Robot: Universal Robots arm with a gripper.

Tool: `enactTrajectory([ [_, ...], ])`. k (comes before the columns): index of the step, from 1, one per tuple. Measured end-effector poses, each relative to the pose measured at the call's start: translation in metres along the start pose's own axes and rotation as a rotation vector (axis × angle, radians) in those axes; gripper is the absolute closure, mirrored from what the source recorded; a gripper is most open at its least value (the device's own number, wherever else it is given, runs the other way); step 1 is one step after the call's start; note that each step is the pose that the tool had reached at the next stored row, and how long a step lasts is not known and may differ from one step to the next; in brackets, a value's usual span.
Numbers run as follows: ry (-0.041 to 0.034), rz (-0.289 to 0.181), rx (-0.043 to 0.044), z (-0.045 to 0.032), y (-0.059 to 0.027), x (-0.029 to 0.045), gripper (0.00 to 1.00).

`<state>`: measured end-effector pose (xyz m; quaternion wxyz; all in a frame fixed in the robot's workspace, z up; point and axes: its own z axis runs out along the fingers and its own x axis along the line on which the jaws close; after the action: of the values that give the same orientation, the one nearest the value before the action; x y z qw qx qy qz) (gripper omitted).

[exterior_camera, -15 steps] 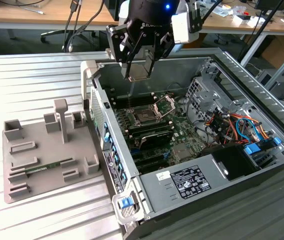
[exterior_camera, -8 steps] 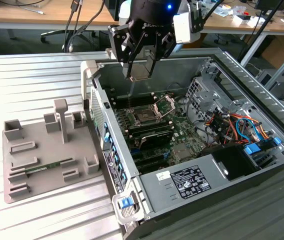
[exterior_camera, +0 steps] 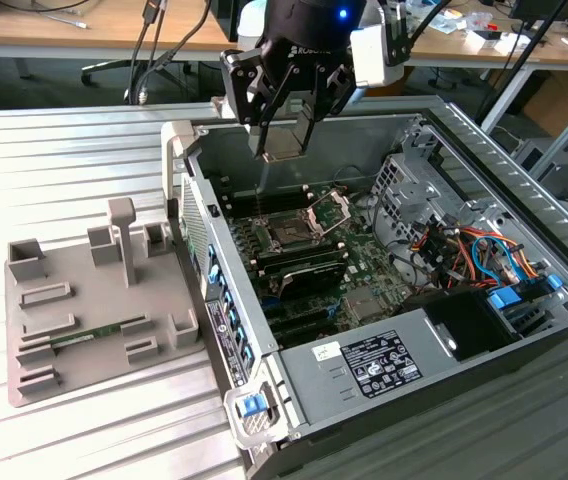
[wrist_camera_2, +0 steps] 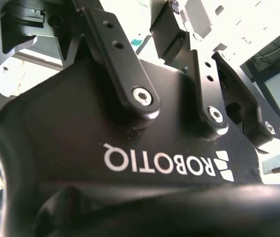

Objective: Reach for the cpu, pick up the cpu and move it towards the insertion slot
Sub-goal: 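Pick up the cpu and move it towards the insertion slot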

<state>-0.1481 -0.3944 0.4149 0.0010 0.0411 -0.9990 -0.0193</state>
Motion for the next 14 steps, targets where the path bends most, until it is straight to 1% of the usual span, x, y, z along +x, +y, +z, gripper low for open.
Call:
enactTrajectory([
  [14, 0.0001, 0.000, 0.0000, 0.0000, -0.0004, -0.0047, 0.45],
])
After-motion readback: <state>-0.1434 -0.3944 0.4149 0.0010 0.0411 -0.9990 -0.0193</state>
